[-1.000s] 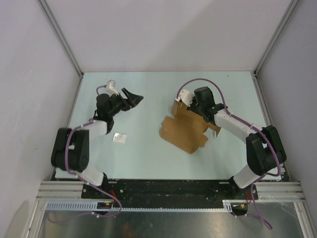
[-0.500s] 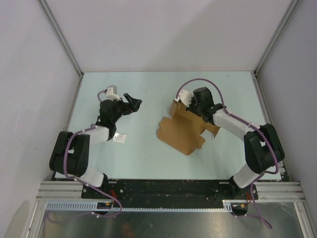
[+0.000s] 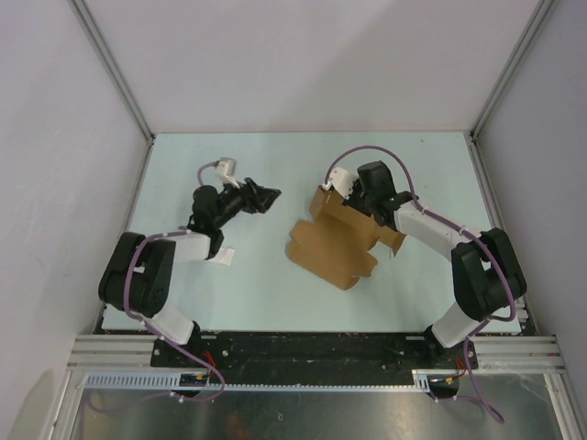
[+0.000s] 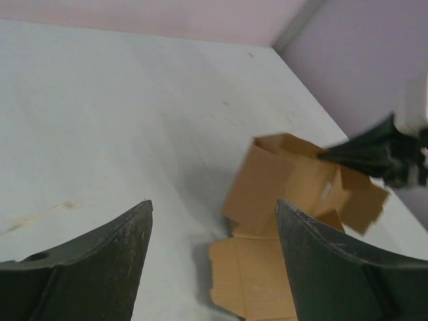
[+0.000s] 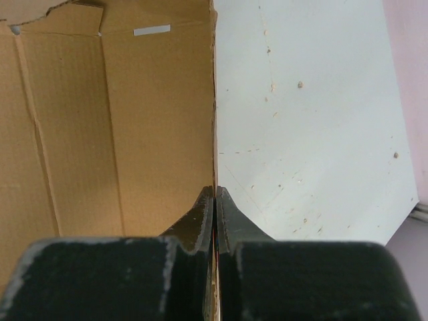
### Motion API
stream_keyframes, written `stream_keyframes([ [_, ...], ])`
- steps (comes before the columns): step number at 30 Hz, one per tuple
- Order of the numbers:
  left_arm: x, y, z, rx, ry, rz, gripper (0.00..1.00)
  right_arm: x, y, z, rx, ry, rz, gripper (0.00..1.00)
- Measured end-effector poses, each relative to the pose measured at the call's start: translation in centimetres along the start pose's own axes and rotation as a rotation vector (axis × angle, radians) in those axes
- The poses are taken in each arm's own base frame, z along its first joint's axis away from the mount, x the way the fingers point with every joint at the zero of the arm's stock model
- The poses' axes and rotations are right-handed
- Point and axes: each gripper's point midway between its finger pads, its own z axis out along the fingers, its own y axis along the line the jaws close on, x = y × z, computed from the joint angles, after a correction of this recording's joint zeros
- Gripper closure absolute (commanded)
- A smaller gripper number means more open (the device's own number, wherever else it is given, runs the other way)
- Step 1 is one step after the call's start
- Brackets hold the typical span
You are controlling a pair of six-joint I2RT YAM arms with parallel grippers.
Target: Fold the paper box
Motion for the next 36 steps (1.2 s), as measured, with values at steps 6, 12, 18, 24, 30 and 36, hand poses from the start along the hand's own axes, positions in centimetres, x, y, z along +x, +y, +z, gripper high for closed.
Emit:
stream_keyframes([
  [6,4.4,-4.1,1.9,0.144,0.102,0.117,0.25,-0.4,0.3,0.1,-0.009,-0.003,-0.084,1.00],
  [12,6.0,-3.6,2.3,0.132,0.127,0.159,0.27,-1.2,-0.8,0.2,0.034,-0.018,-0.179,1.00],
  [18,6.4,-2.6,2.8,0.102,0.131,0.188,0.28,-3.2,-2.7,0.2,0.112,-0.079,-0.270,1.00],
  [24,5.7,-3.3,3.8,0.113,0.109,0.211,0.27,-4.5,-2.1,0.4,0.140,-0.126,-0.339,1.00],
  [30,7.1,-5.2,4.4,0.139,0.138,0.212,0.29,-3.8,0.3,0.4,0.100,-0.126,-0.359,1.00],
  [36,10.9,-5.7,2.1,0.117,0.212,0.199,0.30,-4.1,1.6,-1.1,0.093,-0.153,-0.353,1.00],
])
